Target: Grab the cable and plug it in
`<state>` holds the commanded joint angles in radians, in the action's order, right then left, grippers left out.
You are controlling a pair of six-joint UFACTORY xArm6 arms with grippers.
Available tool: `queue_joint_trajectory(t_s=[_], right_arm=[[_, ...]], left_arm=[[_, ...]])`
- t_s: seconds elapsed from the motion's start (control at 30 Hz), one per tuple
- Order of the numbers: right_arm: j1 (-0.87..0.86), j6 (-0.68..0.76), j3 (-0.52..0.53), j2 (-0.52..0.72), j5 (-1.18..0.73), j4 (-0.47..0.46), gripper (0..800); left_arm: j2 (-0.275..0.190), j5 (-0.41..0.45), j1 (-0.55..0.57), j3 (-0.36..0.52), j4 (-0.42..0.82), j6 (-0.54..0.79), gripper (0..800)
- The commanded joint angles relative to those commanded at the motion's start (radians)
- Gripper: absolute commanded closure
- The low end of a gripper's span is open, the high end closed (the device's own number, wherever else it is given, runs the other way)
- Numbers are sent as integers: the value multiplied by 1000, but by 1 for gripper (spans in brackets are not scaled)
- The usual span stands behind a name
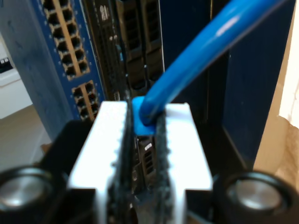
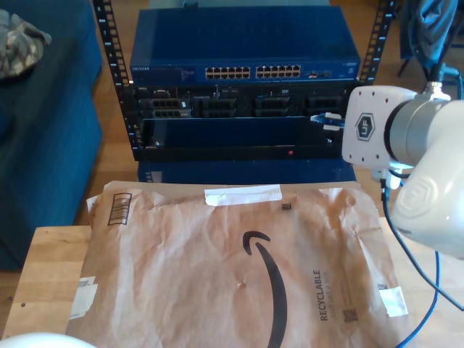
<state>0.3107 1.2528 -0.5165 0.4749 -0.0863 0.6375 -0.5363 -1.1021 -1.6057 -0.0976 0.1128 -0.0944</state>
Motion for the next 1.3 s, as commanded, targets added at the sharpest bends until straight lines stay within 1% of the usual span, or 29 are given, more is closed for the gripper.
queue_joint_trajectory(t_s=[0.07, 0.13, 0.2, 0.3, 0.4, 0.5, 0.57, 0.73, 0.97, 1.3], right_arm=[[6, 2, 5, 2, 18, 5, 798], [11, -2, -2, 2, 98, -2, 798], [15, -3, -17, -5, 130, -5, 798], [20, -3, -31, -6, 127, -5, 799], [78, 0, -20, -6, 130, -2, 799], [107, 0, 38, -8, 138, 0, 799], [112, 0, 46, -6, 144, 2, 800], [130, -2, 11, -15, 147, -2, 800], [132, -3, 12, -12, 147, -15, 800], [133, -3, 14, -34, 150, -8, 798]], left_arm=[[0, 0, 0, 0, 0, 0, 0], [0, 0, 0, 0, 0, 0, 0], [0, 0, 0, 0, 0, 2, 0], [0, 0, 0, 0, 0, 0, 0], [0, 0, 0, 0, 0, 0, 0], [0, 0, 0, 0, 0, 0, 0], [0, 0, 0, 0, 0, 0, 0], [0, 0, 0, 0, 0, 0, 0], [0, 0, 0, 0, 0, 0, 0], [0, 0, 0, 0, 0, 0, 0]])
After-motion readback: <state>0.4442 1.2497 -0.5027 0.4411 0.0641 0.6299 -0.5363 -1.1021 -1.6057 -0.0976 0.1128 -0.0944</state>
